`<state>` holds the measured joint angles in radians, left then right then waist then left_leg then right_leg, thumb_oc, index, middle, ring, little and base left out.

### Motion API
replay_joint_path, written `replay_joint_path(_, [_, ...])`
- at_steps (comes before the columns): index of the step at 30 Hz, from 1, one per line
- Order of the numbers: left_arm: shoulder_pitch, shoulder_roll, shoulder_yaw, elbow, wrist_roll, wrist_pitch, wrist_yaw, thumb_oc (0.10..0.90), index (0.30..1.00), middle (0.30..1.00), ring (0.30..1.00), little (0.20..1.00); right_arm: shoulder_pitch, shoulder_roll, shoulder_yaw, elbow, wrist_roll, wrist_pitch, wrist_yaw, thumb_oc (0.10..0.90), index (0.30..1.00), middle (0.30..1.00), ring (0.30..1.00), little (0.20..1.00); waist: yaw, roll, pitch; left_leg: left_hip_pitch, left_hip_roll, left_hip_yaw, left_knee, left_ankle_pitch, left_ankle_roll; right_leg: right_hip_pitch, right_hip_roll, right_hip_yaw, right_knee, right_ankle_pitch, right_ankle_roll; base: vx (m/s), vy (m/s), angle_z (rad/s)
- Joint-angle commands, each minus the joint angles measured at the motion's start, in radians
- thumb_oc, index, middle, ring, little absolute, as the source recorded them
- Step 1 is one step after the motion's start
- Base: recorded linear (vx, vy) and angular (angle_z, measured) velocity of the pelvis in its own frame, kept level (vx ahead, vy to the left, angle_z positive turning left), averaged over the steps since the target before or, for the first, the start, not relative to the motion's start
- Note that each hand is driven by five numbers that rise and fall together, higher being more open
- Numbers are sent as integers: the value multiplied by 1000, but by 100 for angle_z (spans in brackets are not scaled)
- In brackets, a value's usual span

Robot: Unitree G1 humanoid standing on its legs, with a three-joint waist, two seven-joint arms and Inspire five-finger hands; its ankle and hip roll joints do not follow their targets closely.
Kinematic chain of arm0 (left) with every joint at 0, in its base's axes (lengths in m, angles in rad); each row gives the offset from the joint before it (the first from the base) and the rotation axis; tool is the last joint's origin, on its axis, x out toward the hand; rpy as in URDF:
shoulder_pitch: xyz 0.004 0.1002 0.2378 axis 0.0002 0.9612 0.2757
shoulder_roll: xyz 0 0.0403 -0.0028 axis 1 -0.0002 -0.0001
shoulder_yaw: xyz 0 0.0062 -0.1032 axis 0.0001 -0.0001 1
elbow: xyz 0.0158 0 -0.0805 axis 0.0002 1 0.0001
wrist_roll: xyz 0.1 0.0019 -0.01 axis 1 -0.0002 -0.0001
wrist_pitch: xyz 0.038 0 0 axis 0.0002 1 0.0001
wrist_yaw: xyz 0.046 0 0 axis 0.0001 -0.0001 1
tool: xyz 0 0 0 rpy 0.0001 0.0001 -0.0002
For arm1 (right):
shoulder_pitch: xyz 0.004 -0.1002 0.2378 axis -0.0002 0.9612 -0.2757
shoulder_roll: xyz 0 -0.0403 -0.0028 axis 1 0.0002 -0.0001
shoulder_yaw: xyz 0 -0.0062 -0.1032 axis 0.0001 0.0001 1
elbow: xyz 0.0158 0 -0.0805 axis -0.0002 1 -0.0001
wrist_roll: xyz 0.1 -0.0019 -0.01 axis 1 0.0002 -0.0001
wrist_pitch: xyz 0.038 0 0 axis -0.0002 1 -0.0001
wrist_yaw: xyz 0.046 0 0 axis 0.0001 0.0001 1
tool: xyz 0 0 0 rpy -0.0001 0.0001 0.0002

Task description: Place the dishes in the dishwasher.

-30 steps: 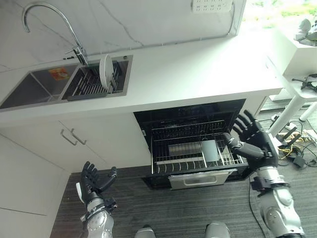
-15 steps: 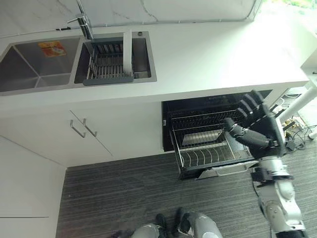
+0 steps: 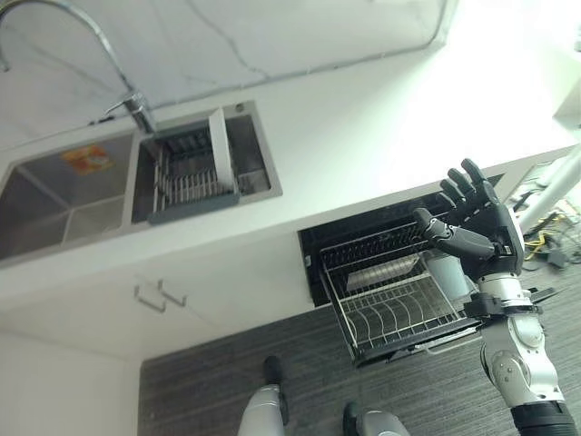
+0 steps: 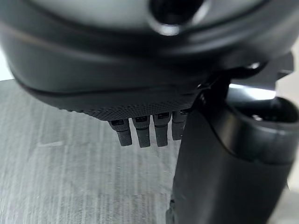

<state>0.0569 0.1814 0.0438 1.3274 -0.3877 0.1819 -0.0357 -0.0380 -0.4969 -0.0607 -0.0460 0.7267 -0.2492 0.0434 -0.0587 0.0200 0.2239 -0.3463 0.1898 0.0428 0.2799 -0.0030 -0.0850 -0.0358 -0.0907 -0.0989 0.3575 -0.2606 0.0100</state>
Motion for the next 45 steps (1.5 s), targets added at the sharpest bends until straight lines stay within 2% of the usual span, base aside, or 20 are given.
replay_joint_path(1, [5,33,-4,-6,10,27,7,800,900,900,900,900,-85,-39,-59,-127,-19,-63,12,800,900,900,900,900,7,5,-6,103,-16,3,20,-99,-9,17,-11,-43,-57,-9,79,312,352,-60])
replay_joint_path(2, [1,34,-4,-3,21,35,5,800,900,900,900,900,-83,-37,-63,-129,-19,-62,-1,800,900,900,900,900,5,8,-8,110,-19,4,20,-107,-8,21,-18,-47,-57,-8,81,403,452,-52])
replay_joint_path(4, [-18,40,-22,5,67,45,-5,800,900,900,900,900,-74,-19,-79,-139,-13,-63,-21,800,900,900,900,900,-7,9,-13,139,-60,19,20,-137,16,33,-50,-46,-57,5,91,366,414,-25])
replay_joint_path(7, [-36,50,-62,-5,40,73,-2,800,900,900,900,900,-71,3,-73,-165,-42,-55,-31,800,900,900,900,900,-14,13,-16,172,-132,22,20,-179,72,16,-90,-26,-57,49,115,258,322,-10])
replay_joint_path(9, [-39,54,-77,-2,33,77,2,800,900,900,900,900,-80,13,-65,-169,-45,-53,-41,800,900,900,900,900,-12,14,-23,184,-155,28,20,-196,93,-3,-101,-22,-57,69,125,141,184,-37])
replay_joint_path(11, [-32,57,-93,-3,7,75,-6,800,900,900,900,900,-94,26,-55,-169,-31,-51,-18,800,900,900,900,900,0,16,-22,200,-145,86,20,-218,101,-32,-125,-95,-57,130,138,37,141,-50])
replay_joint_path(12, [-28,59,-97,-12,-19,73,-1,800,900,900,900,900,-108,33,-45,-166,-24,-50,-4,800,900,900,900,900,17,15,-20,205,-126,135,20,-227,101,-38,-132,-157,-57,150,143,-67,61,-72])
replay_joint_path(14, [-29,63,-98,-17,-55,69,6,800,900,900,900,900,-121,39,-26,-172,-19,-54,11,800,900,900,900,900,35,10,-14,205,-111,169,20,-240,102,-42,-115,-206,-57,132,148,-57,8,-136])
replay_joint_path(15, [-29,61,-94,-16,-62,65,6,800,900,900,900,900,-121,40,-20,-175,-22,-57,16,800,900,900,900,900,40,3,-18,210,-116,172,20,-257,98,-45,-126,-211,-57,131,157,-6,-36,-136])
replay_joint_path(18, [-27,63,-76,-15,-63,76,14,800,900,900,900,900,-128,40,-14,-172,-27,-68,-4,800,900,900,900,900,59,-20,-28,202,-119,198,20,-261,97,-76,-159,-223,-57,113,168,-40,-98,-36])
replay_joint_path(21, [-6,54,-77,-3,-24,54,2,800,900,900,900,900,-130,40,-22,-175,-30,-66,-18,800,900,900,900,900,67,-27,-32,204,-104,220,20,-270,91,-85,-179,-238,-57,108,180,-18,-59,-1])
replay_joint_path(23, [-13,39,-77,-8,-28,60,28,800,900,900,900,900,-125,43,-26,-177,-26,-56,-17,800,900,900,900,900,68,-32,-31,209,-101,220,20,-273,91,-81,-174,-236,-57,100,183,1,-90,1])
replay_joint_path(25, [-46,-4,-96,-32,-53,101,115,800,900,900,900,900,-117,48,-14,-187,-21,-45,-26,800,900,900,900,900,59,-47,-39,214,-88,224,20,-270,89,-75,-165,-230,-57,93,181,-5,-167,-2])
replay_joint_path(26, [-73,-35,-115,-59,-88,135,189,800,900,900,900,900,-110,54,-1,-195,-21,-47,-37,800,900,900,900,900,52,-59,-39,209,-75,241,20,-245,91,-78,-164,-241,-57,107,169,-30,-205,3])
replay_joint_path(28, [-124,-84,-146,-94,-162,190,316,800,900,900,900,900,-91,61,15,-201,-5,-45,-33,800,900,900,900,900,34,-78,-48,221,-59,254,20,-241,82,-60,-153,-239,-57,96,162,14,-159,4])
replay_joint_path(30, [-125,-86,-149,-101,-167,196,320,800,900,900,900,900,-85,58,14,-201,-1,-39,-17,800,900,900,900,900,32,-80,-50,224,-56,255,20,-240,78,-53,-151,-242,-57,90,159,36,-25,0])
replay_joint_path(33, [-100,-72,-157,-114,-145,195,294,800,900,900,900,900,-77,39,12,-210,16,10,46,800,900,900,900,900,39,-73,-49,226,-57,256,20,-237,68,-35,-156,-256,-57,81,158,77,31,6])
replay_joint_path(35, [-82,-62,-163,-112,-117,184,270,800,900,900,900,900,-86,35,56,-234,-15,25,65,800,900,900,900,900,58,-66,-50,233,-57,240,20,-257,59,-11,-164,-268,-57,59,167,107,48,25])
replay_joint_path(40, [-64,-72,-176,-100,-68,149,278,800,900,900,900,900,-136,50,117,-215,-21,30,-1,800,900,900,900,900,100,-65,-60,233,-69,219,20,-264,59,10,-177,-299,-57,55,173,77,32,26])
replay_joint_path(45, [-53,-78,-196,-84,-45,132,293,800,900,900,900,900,-208,66,160,-161,-42,5,-51,800,900,900,900,900,139,-70,-66,238,-79,200,20,-268,64,31,-186,-322,-57,58,177,99,17,22])
